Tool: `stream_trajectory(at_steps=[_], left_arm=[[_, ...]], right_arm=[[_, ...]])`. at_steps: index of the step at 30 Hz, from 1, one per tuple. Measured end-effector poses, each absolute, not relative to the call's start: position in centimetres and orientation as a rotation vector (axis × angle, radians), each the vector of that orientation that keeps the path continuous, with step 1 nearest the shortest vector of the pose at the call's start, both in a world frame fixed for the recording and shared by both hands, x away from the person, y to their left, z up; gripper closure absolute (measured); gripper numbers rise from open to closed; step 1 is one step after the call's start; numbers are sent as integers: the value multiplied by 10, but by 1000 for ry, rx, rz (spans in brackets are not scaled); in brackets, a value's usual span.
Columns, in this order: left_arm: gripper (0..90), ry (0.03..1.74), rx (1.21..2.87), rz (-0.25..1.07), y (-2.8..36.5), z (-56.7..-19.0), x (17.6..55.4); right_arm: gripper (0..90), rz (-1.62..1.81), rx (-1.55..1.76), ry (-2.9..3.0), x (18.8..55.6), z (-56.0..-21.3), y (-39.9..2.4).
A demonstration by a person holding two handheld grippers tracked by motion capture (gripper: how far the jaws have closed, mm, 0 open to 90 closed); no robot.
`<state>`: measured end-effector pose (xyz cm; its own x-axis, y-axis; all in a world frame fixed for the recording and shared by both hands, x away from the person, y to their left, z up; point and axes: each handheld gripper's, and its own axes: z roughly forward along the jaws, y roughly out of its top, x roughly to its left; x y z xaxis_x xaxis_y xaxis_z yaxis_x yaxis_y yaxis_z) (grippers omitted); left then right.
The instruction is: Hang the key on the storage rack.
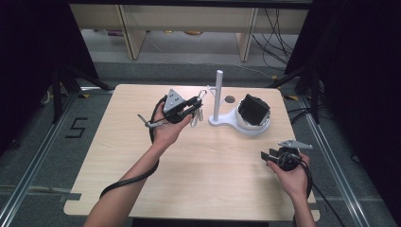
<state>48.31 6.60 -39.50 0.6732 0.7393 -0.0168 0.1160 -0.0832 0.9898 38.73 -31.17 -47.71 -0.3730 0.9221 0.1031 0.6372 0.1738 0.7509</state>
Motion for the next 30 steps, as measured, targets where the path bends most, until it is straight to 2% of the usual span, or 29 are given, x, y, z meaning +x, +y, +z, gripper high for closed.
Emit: stream_trajectory(at_steps=[30], left_arm=[[755,761,1611,588,42,-398,509]], right_arm=[[574,1046,1487,2078,387,-478,-312]])
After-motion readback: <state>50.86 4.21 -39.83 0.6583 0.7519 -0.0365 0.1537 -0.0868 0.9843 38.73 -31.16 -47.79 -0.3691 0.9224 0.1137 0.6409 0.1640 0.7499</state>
